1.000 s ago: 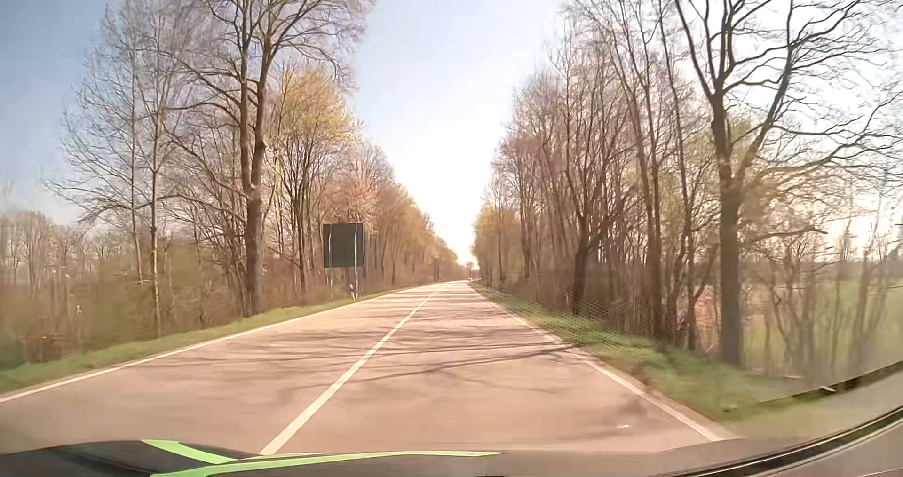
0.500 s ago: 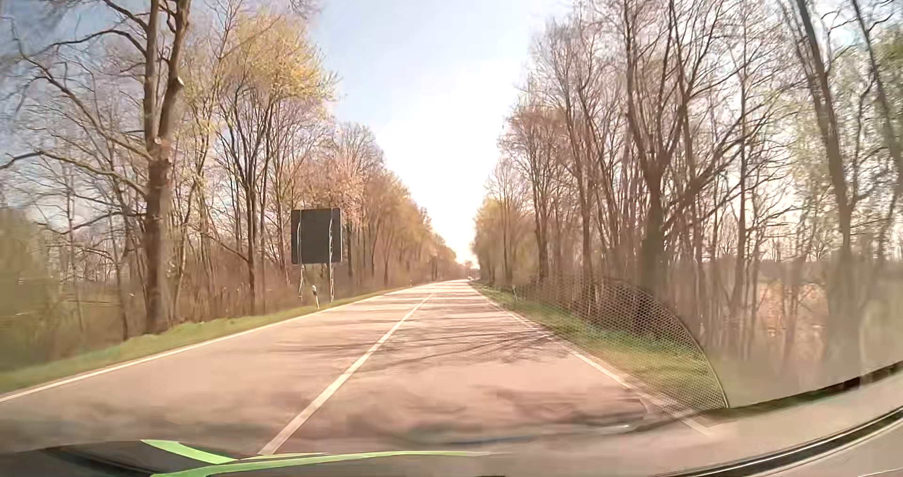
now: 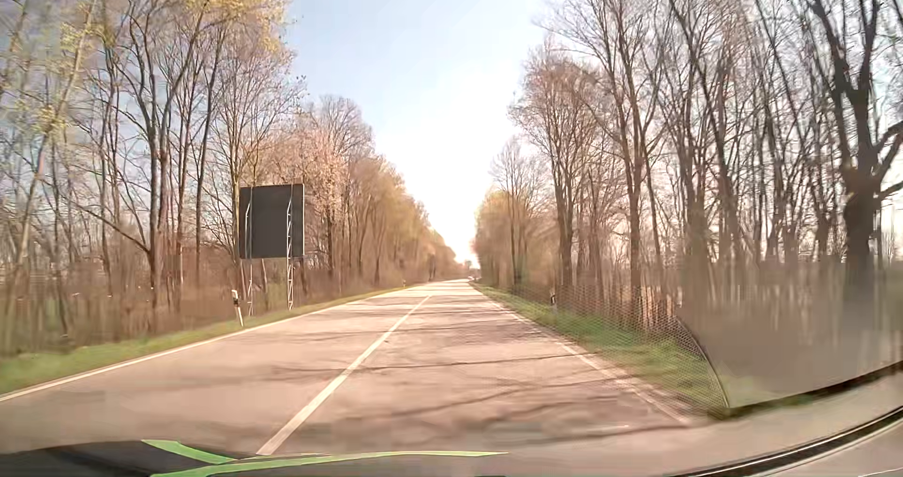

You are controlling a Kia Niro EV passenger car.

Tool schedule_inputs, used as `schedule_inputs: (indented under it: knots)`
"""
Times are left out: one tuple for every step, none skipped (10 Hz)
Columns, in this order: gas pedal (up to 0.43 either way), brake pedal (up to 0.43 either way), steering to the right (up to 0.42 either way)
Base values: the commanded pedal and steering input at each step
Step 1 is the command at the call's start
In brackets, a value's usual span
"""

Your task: Follow the waypoints while adhering to traffic rules and regulations

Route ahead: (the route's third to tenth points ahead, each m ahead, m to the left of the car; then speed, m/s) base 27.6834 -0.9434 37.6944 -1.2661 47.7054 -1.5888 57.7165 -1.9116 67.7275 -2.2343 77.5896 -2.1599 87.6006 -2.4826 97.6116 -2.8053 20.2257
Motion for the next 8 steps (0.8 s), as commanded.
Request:
schedule_inputs:
  knots:
    - [0.358,0.000,0.000]
    - [0.350,0.000,0.000]
    - [0.350,0.000,0.000]
    - [0.331,0.000,0.000]
    - [0.319,0.000,0.000]
    - [0.299,0.000,0.000]
    - [0.287,0.000,0.000]
    - [0.280,0.000,0.000]
